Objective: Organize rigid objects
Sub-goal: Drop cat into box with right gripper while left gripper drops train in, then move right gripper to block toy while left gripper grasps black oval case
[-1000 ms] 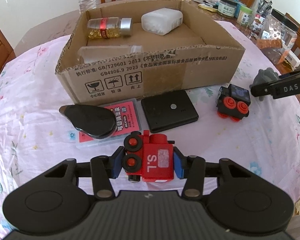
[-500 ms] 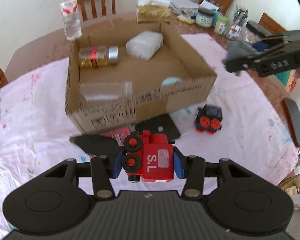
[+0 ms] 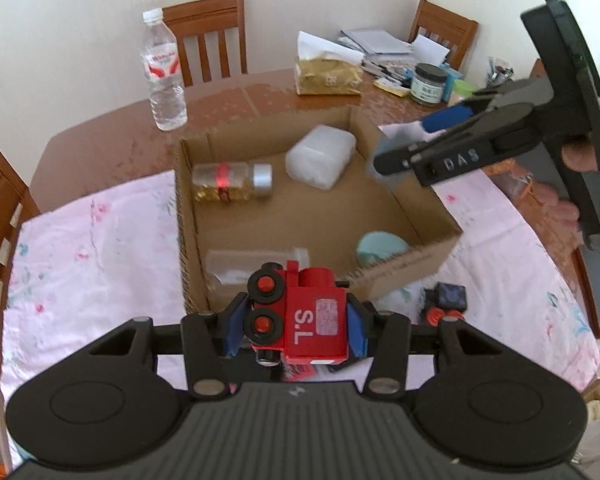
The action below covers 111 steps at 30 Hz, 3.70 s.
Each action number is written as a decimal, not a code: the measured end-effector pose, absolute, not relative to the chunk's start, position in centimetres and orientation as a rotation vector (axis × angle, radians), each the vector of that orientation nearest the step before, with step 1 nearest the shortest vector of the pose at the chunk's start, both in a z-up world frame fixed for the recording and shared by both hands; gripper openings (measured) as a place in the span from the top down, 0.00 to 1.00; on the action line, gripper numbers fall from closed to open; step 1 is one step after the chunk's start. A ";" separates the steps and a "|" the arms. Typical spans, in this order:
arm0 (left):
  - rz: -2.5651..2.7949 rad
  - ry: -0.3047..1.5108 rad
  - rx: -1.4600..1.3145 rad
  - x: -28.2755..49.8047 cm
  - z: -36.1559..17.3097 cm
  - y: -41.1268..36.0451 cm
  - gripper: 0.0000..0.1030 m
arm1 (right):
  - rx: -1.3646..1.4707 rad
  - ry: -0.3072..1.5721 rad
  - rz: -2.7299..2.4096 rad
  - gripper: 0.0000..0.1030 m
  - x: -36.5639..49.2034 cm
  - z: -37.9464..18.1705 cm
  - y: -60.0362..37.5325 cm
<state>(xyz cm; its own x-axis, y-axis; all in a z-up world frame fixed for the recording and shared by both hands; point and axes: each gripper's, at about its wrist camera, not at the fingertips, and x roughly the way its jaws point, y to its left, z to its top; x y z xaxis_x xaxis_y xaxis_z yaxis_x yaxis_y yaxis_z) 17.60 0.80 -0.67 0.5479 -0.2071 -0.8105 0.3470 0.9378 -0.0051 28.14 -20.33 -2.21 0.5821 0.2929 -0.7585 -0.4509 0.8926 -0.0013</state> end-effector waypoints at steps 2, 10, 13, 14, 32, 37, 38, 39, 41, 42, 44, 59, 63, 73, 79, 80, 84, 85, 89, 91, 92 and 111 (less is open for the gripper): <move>-0.327 0.930 0.163 18.2 -0.6 1.0 0.53 | -0.196 0.832 0.412 0.00 27.9 -2.3 -20.4; -0.333 0.899 0.175 20.9 -0.1 1.0 0.53 | -0.102 0.851 0.378 0.00 25.8 -1.5 -21.8; -0.341 0.882 0.184 22.0 0.3 0.9 0.53 | -0.082 0.851 0.341 0.00 24.5 -1.4 -22.2; -0.345 0.876 0.189 22.5 0.4 0.8 0.53 | -0.081 0.846 0.322 0.00 24.0 -1.4 -22.3; -0.310 0.831 0.264 28.5 -1.5 0.4 0.00 | -0.103 0.900 0.119 0.00 19.6 -3.2 -24.3; -0.270 0.824 0.237 28.3 -1.8 1.1 0.01 | -0.099 0.914 0.106 0.00 19.2 -3.5 -24.6; -0.272 0.828 0.222 28.0 -1.8 1.3 0.01 | -0.101 0.917 0.105 0.00 19.2 -3.6 -24.6; -0.272 0.828 0.216 27.7 -1.7 1.5 0.01 | -0.103 0.918 0.104 0.00 19.1 -3.7 -24.7; -0.256 0.816 0.217 27.0 -1.4 1.8 0.01 | -0.101 0.922 0.103 0.00 19.2 -3.9 -24.8; -0.248 0.812 0.217 26.6 -1.3 1.9 0.01 | -0.098 0.925 0.105 0.00 19.3 -3.9 -24.8; -0.231 0.808 0.210 25.9 -0.9 2.3 0.01 | -0.090 0.928 0.112 0.00 19.3 -4.1 -24.9; -0.039 0.875 0.093 18.0 -3.3 3.0 0.01 | -0.101 0.961 0.337 0.00 18.3 -7.5 -24.0; 0.018 0.931 0.042 15.8 -4.7 3.0 0.01 | -0.113 0.985 0.438 0.00 18.3 -9.1 -23.6; 0.132 0.989 0.006 11.1 -6.0 2.2 0.01 | -0.213 1.025 0.606 0.00 19.1 -13.5 -21.1; 0.111 1.012 -0.002 10.5 -6.7 3.0 0.01 | -0.253 1.032 0.610 0.00 18.0 -13.7 -19.5; 0.093 1.015 -0.003 10.7 -6.9 3.3 0.01 | -0.249 1.041 0.606 0.00 17.7 -13.6 -19.3; 0.010 1.027 0.023 11.5 -7.6 3.9 0.01 | -0.209 1.075 0.578 0.00 16.4 -13.4 -18.4; -0.017 1.029 0.034 11.8 -7.8 4.0 0.01 | -0.197 1.082 0.566 0.00 16.1 -13.3 -18.0; -0.127 1.039 0.076 12.9 -9.1 4.5 0.01 | -0.210 1.085 0.491 0.00 15.3 -13.5 -16.4; -0.173 1.042 0.086 13.4 -9.8 4.8 0.01 | -0.243 1.081 0.455 0.00 15.0 -13.7 -15.6; -0.203 1.042 0.092 13.7 -10.2 4.9 0.01 | -0.252 1.077 0.442 0.00 14.8 -13.8 -15.4; -0.425 0.977 0.166 16.6 -12.6 7.2 0.01 | -0.171 1.044 0.313 0.00 13.6 -13.8 -15.4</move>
